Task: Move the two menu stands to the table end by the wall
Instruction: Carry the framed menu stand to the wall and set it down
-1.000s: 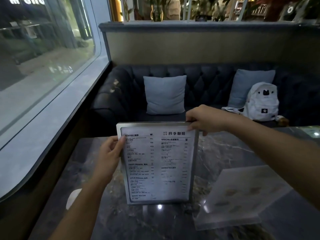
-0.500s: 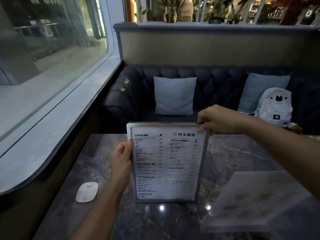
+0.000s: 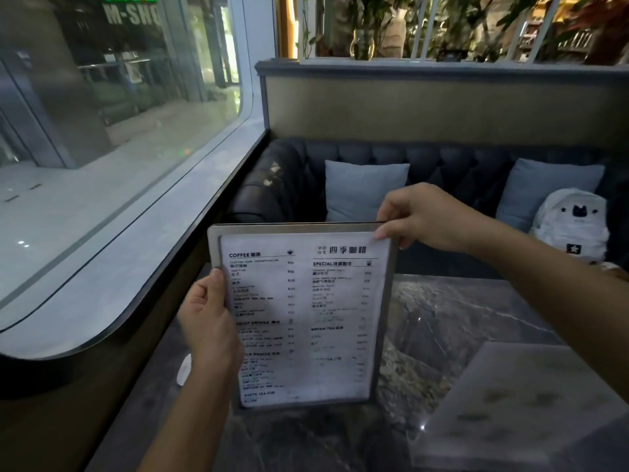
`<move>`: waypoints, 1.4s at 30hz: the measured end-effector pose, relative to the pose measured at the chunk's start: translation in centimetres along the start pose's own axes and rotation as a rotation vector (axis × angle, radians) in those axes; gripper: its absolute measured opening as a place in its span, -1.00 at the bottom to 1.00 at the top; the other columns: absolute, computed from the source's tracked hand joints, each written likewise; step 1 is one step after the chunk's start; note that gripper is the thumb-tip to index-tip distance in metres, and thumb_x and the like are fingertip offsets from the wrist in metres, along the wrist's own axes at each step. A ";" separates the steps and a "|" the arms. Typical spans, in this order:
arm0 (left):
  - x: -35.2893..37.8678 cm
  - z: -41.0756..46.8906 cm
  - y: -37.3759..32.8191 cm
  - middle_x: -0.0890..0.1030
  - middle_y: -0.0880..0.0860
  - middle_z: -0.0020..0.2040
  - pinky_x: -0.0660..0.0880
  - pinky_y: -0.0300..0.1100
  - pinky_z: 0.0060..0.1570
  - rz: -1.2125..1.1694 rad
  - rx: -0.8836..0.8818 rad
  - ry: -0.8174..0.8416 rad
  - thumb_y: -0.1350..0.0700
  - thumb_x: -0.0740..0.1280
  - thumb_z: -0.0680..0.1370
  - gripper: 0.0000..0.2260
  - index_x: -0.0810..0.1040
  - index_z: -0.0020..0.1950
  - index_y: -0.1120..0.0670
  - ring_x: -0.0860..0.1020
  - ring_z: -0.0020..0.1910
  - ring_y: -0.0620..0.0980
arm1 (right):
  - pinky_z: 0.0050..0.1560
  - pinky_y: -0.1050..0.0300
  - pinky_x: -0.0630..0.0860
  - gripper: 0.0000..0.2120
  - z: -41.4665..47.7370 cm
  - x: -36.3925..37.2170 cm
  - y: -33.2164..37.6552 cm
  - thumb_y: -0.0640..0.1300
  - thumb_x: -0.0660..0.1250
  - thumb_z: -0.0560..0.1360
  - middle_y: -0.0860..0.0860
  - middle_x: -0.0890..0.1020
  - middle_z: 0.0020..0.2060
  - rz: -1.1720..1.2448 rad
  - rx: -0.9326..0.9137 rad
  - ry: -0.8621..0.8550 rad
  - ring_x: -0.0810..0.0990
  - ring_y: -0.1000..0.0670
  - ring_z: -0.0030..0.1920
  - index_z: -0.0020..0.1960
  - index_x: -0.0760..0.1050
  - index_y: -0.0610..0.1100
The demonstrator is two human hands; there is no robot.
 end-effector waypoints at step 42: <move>-32.9 -14.3 -6.8 0.66 -0.08 -0.38 0.56 -0.11 -0.29 0.002 0.006 -0.715 0.01 0.27 0.52 -0.81 0.57 -0.26 0.01 0.64 -0.33 -0.08 | -0.42 0.22 0.54 -0.98 -4.2 29.4 15.4 -0.30 0.30 0.45 -0.14 0.60 -0.23 0.840 0.038 0.409 0.56 0.00 -0.30 -0.14 0.51 -0.23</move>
Point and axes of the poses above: each hand's wrist, its own z-axis towards the middle knuckle, its own x-axis out of the palm, y = z × x, the point moved 10 cm from there along z, towards the middle knuckle
